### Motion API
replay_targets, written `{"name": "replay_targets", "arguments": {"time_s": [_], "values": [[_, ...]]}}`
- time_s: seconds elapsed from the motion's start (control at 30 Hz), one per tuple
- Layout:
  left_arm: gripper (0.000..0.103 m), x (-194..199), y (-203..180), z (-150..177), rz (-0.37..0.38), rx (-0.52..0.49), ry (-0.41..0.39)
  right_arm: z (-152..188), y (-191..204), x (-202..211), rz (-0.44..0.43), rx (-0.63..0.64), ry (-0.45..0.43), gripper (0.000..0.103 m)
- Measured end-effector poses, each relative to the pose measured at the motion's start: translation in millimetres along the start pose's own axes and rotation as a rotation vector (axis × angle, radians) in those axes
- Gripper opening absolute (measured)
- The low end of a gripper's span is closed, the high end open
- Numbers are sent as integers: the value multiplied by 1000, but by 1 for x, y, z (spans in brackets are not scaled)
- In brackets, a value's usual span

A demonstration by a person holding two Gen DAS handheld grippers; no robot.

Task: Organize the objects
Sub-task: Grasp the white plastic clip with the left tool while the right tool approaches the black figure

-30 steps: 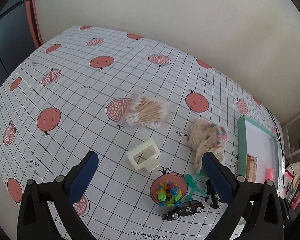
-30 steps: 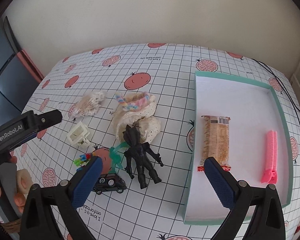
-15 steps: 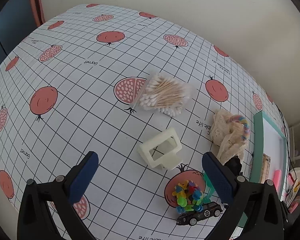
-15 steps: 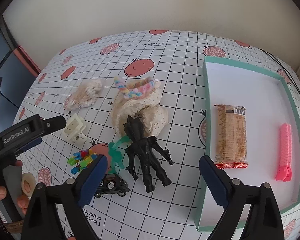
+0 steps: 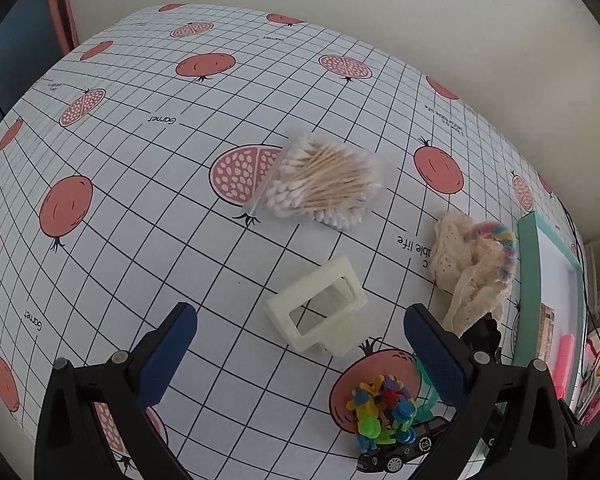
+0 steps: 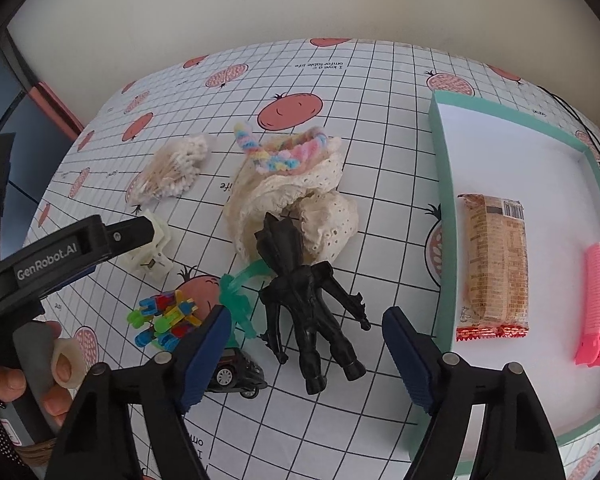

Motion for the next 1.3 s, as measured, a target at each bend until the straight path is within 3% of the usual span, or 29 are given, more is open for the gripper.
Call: {"name": "replay_targets", "arguments": {"time_s": [0.2,0.4,0.53,0.7,0.8,1.03,1.3], "values": [[101,-8,-3,2,-17,-17,5,2,-1,-7,1,-2,20,70],[93,-15,-3,5,-36,-25,21,2,-2,-4,-6,-8,17,61],[85,-15,-5,6,-42,-30,21,1,-5,-2,-13,-21,19,40],[76,-17,-7,9,-51,-37,29,2,-3,-2,-27,-4,25,38],[67,-18,-9,12,-54,-40,40,2,-2,-2,-39,1,28,31],[52,-17,-10,14,-70,-52,37,3,-3,-5,-61,-9,30,31],[51,-15,-12,15,-81,-66,33,4,-4,-6,-73,-16,30,31]]}}
Point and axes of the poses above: each gripper's, at about its wrist camera, not at the fingertips, and x roughly against the way its jaws point, y to its left, z to its underside, the point moved 4 cm from there along -x, roughly the way its jaws point, and after that the axes turned 5 degrees about x, right-handed, at the moved point
